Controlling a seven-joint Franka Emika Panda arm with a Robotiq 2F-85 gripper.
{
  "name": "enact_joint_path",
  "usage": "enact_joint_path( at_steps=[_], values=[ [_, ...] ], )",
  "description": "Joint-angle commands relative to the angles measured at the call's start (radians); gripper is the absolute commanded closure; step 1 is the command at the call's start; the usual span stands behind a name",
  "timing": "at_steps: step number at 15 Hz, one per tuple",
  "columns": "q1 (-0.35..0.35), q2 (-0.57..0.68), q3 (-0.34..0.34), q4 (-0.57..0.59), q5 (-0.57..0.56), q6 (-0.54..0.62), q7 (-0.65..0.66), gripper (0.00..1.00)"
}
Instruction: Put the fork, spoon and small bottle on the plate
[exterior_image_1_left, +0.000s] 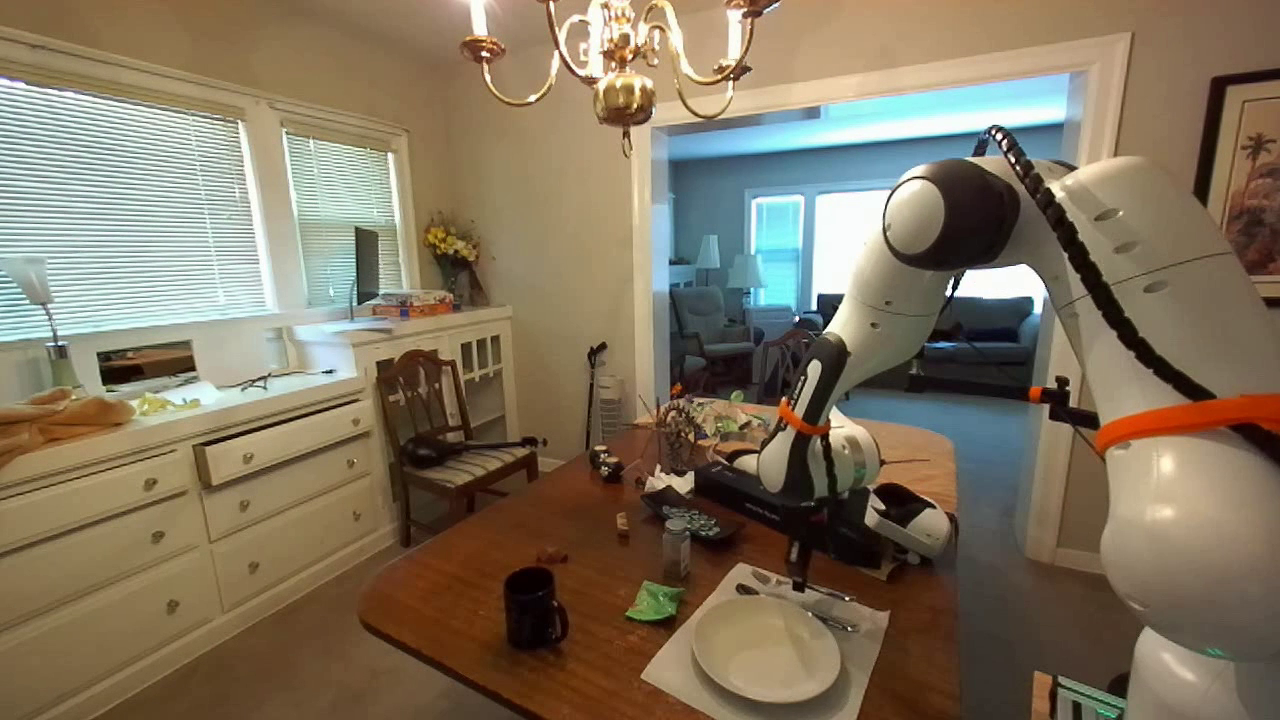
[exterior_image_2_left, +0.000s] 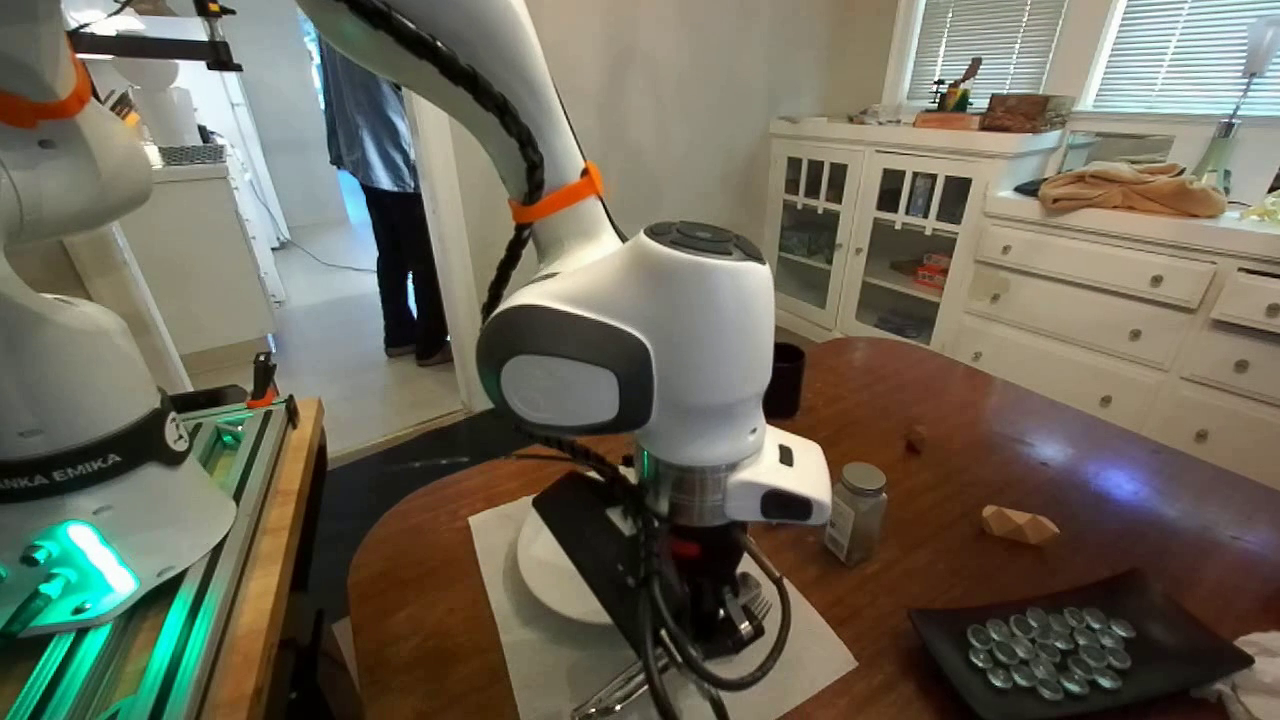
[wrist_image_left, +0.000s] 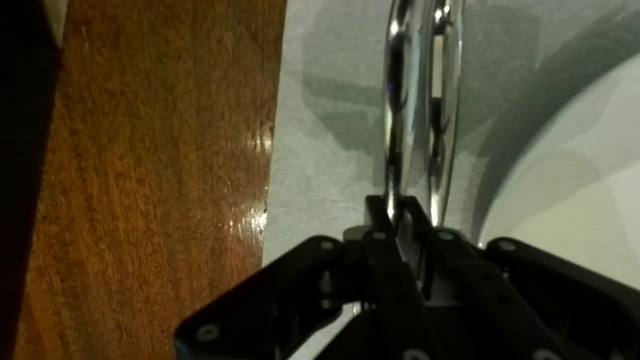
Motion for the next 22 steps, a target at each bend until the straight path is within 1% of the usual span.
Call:
enact_joint_path(
  at_steps=[1, 5, 10, 13, 17, 22],
  values=[
    [0.062, -0.068, -0.023, -0.078, -0.039, 0.006, 0.066, 0.97],
    [0.036, -0.124, 0.073, -0.164, 0.028, 0.019, 0.029, 0.97],
    [0.039, -0.163, 0.14, -0.228, 0.051, 0.06, -0.002, 0.97],
    [0.042, -0.164, 0.179, -0.232, 0.073, 0.059, -0.019, 0.97],
    [0.031, -0.145, 0.241, -0.223, 0.148, 0.058, -0.033, 0.97],
    [0.024, -0.147, 0.282, -0.225, 0.214, 0.033, -0.038, 0.97]
  ],
)
